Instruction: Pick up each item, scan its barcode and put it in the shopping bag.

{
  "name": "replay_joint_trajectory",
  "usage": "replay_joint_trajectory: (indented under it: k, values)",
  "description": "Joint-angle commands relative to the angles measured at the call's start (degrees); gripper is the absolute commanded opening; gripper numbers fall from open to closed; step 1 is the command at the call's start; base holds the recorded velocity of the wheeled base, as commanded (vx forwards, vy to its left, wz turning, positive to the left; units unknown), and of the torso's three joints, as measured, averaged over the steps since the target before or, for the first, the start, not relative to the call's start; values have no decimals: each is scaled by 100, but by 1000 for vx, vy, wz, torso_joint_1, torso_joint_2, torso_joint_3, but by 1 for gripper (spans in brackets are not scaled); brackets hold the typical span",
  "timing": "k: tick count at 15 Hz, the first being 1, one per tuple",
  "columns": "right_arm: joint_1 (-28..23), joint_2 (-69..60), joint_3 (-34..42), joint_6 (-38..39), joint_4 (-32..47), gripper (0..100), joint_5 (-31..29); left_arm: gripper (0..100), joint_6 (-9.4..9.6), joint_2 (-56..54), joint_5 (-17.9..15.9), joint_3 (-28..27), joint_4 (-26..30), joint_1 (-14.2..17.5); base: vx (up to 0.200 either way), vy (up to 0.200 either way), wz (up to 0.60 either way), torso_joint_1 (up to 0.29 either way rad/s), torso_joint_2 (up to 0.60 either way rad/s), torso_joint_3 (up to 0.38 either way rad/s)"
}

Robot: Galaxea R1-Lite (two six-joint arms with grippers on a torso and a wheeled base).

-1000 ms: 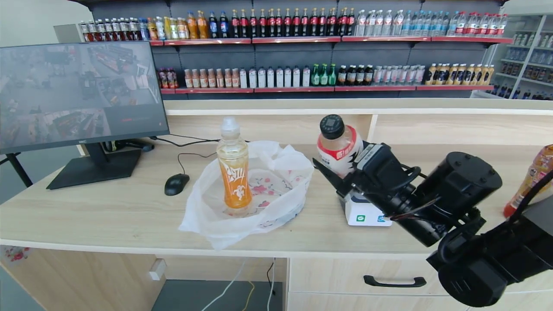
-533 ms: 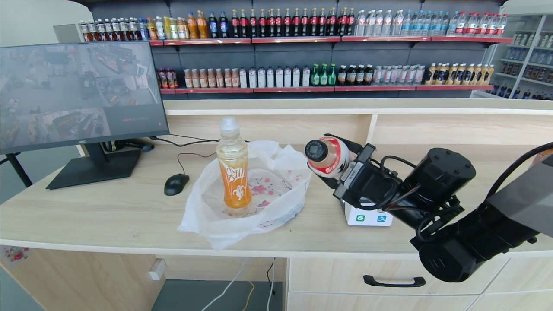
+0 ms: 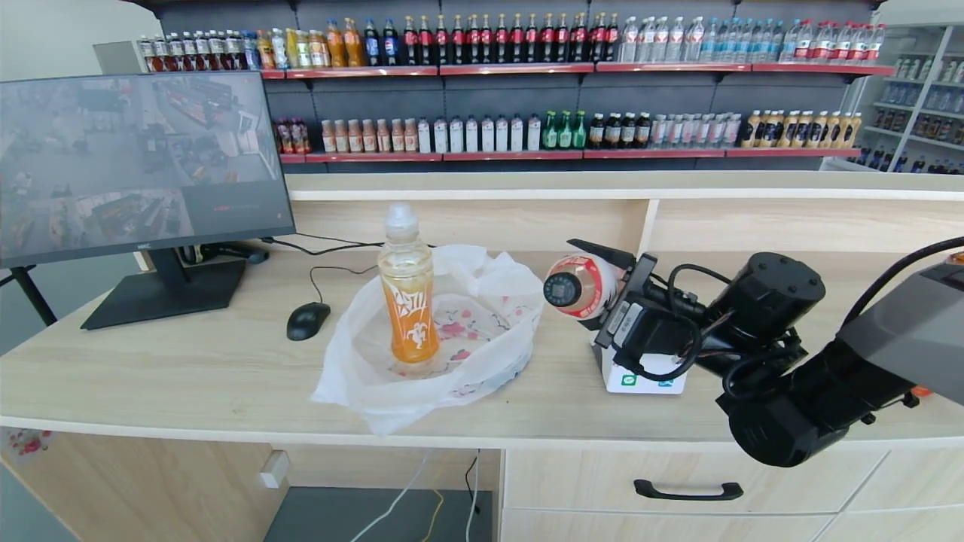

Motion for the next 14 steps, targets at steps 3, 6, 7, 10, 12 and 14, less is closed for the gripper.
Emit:
replay_joint_trajectory:
  k: [3,6,7,10,12,14]
  values:
    - [-167,92,227,-298,2,0,124,100,-13,-2,1,1,-1,0,0,0,0,0,0,0]
    - [-211,75,429,-483,2,0,185,100,-4,-2,1,1,-1,9,0,0,0,0,0,0]
    - [-211,57,437,-491,2,0,194,100,-4,-2,1,1,-1,0,0,0,0,0,0,0]
    - [-238,39,543,-588,2,0,273,100,5,-2,1,1,-1,0,0,0,0,0,0,0]
    - [-273,39,613,-667,2,0,335,100,5,-2,1,1,-1,0,0,0,0,0,0,0]
    - [-299,39,648,-702,2,0,352,100,5,-2,1,1,-1,0,0,0,0,0,0,0]
